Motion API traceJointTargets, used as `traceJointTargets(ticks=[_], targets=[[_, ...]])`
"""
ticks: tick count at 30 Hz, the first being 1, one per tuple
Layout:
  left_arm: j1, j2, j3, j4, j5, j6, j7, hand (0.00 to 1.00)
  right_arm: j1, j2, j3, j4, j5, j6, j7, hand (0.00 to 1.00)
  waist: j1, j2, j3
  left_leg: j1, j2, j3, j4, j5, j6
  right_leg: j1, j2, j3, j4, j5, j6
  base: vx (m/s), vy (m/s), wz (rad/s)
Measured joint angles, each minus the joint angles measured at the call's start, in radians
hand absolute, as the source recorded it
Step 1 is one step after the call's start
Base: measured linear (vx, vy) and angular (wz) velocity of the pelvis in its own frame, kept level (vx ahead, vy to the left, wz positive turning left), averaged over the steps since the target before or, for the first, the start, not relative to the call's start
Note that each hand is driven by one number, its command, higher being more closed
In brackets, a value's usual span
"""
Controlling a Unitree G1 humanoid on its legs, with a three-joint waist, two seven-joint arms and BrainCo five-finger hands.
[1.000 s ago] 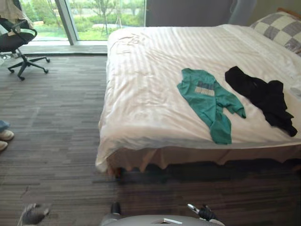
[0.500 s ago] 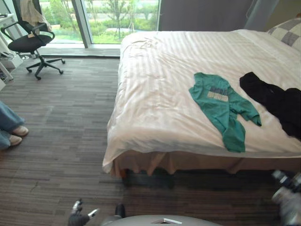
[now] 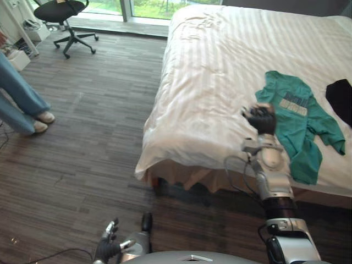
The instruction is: Tidy the bed and pick cloth on bed and put in laundry
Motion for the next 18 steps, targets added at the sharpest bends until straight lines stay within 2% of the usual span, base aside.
traceJointTargets(ticks=[2,3,4,5,6,8,9,11,12,13,15,16,17,18], targets=[[-0.048,0.021,0.007,0.025,0.023,0.008,0.012,0.00,-0.091,0.054,0.081,0.055,-0.010,-0.001,0.003,1.00,0.007,-0.027,0.013,-0.008,0.007,-0.004,0.000,0.008,-0.002,-0.017,0.007,0.001,0.006,-0.009,-0.002,-0.10,-0.025,0.01],[-0.060,0.042,0.015,0.026,0.023,0.011,0.036,0.00,-0.119,0.081,0.130,0.055,-0.010,-0.002,0.005,1.00,0.021,-0.058,0.015,-0.033,0.012,-0.010,0.000,0.014,-0.004,-0.040,0.010,-0.001,0.025,-0.018,-0.006,-0.05,-0.038,0.20],[-0.071,0.055,0.026,0.033,0.024,0.021,0.059,0.00,-0.138,0.108,0.178,0.059,-0.010,-0.001,0.013,1.00,0.026,-0.086,0.023,-0.056,0.012,-0.035,0.000,0.020,-0.006,-0.064,0.015,0.001,0.054,-0.031,-0.028,-0.02,-0.066,0.32],[-0.082,0.062,0.026,0.045,0.025,0.025,0.073,0.00,-0.151,0.121,0.201,0.071,-0.011,-0.001,0.017,1.00,0.026,-0.093,0.029,-0.064,0.012,-0.054,0.001,0.026,-0.003,-0.072,0.020,0.007,0.066,-0.038,-0.047,0.00,-0.075,0.66],[-0.107,0.072,0.020,0.073,0.034,0.036,0.094,0.00,-0.178,0.142,0.245,0.112,-0.011,0.003,0.024,1.00,0.021,-0.097,0.039,-0.081,0.009,-0.095,0.001,0.040,0.005,-0.079,0.040,0.062,0.079,-0.041,-0.107,0.00,-0.060,0.78],[-0.137,0.076,0.019,0.100,0.040,0.037,0.115,0.00,-0.233,0.168,0.297,0.190,-0.011,0.010,0.042,1.00,0.021,-0.099,0.050,-0.107,0.010,-0.150,0.002,0.055,0.004,-0.106,0.064,0.211,0.110,-0.045,-0.131,0.00,0.003,1.01],[-0.152,0.075,0.023,0.106,0.040,0.036,0.130,0.00,-0.293,0.194,0.317,0.241,-0.011,0.018,0.046,1.00,0.033,-0.093,0.075,-0.119,0.017,-0.180,0.007,0.059,-0.005,-0.124,0.088,0.285,0.126,-0.080,-0.140,-0.02,0.001,0.79],[-0.177,0.076,0.025,0.114,0.039,0.035,0.144,0.00,-0.395,0.223,0.328,0.297,-0.010,0.024,0.049,1.00,0.052,-0.099,0.095,-0.150,0.018,-0.215,0.007,0.074,-0.022,-0.166,0.120,0.351,0.116,-0.112,-0.132,-0.15,-0.093,0.55],[-0.200,0.080,0.034,0.132,0.038,0.034,0.154,0.00,-0.462,0.234,0.328,0.328,-0.009,0.024,0.050,1.00,0.055,-0.092,0.116,-0.171,0.012,-0.227,0.007,0.086,-0.032,-0.194,0.127,0.368,0.120,-0.121,-0.119,-0.16,-0.097,0.58],[-0.214,0.075,0.040,0.142,0.037,0.034,0.155,0.00,-0.486,0.235,0.327,0.336,-0.008,0.023,0.050,1.00,0.055,-0.090,0.122,-0.180,0.013,-0.237,0.006,0.090,-0.033,-0.200,0.130,0.357,0.131,-0.127,-0.097,-0.17,-0.101,0.53],[-0.234,0.072,0.040,0.145,0.028,0.034,0.161,0.00,-0.577,0.236,0.326,0.405,-0.007,0.023,0.056,1.00,0.065,-0.061,0.148,-0.226,0.028,-0.251,0.001,0.087,-0.038,-0.251,0.142,0.315,0.185,-0.141,-0.072,-0.17,-0.111,0.45],[-0.241,0.070,0.039,0.144,0.021,0.034,0.163,0.00,-0.620,0.229,0.319,0.443,-0.006,0.024,0.056,1.00,0.059,-0.055,0.152,-0.251,0.033,-0.257,0.001,0.077,-0.050,-0.275,0.146,0.294,0.207,-0.148,-0.072,-0.16,-0.093,0.73],[-0.257,0.073,0.027,0.145,0.019,0.033,0.167,0.00,-0.680,0.203,0.304,0.496,0.000,0.024,0.053,1.00,0.052,-0.028,0.171,-0.298,0.032,-0.267,0.001,0.006,-0.119,-0.309,0.141,0.257,0.217,-0.150,-0.082,-0.13,-0.059,1.03],[-0.290,0.075,0.019,0.145,0.018,0.030,0.170,0.00,-0.740,0.166,0.266,0.543,0.004,0.025,0.050,1.00,0.047,-0.057,0.194,-0.344,0.003,-0.247,0.050,0.013,-0.067,-0.343,0.094,0.219,0.215,-0.148,-0.085,-0.12,-0.035,1.00]])
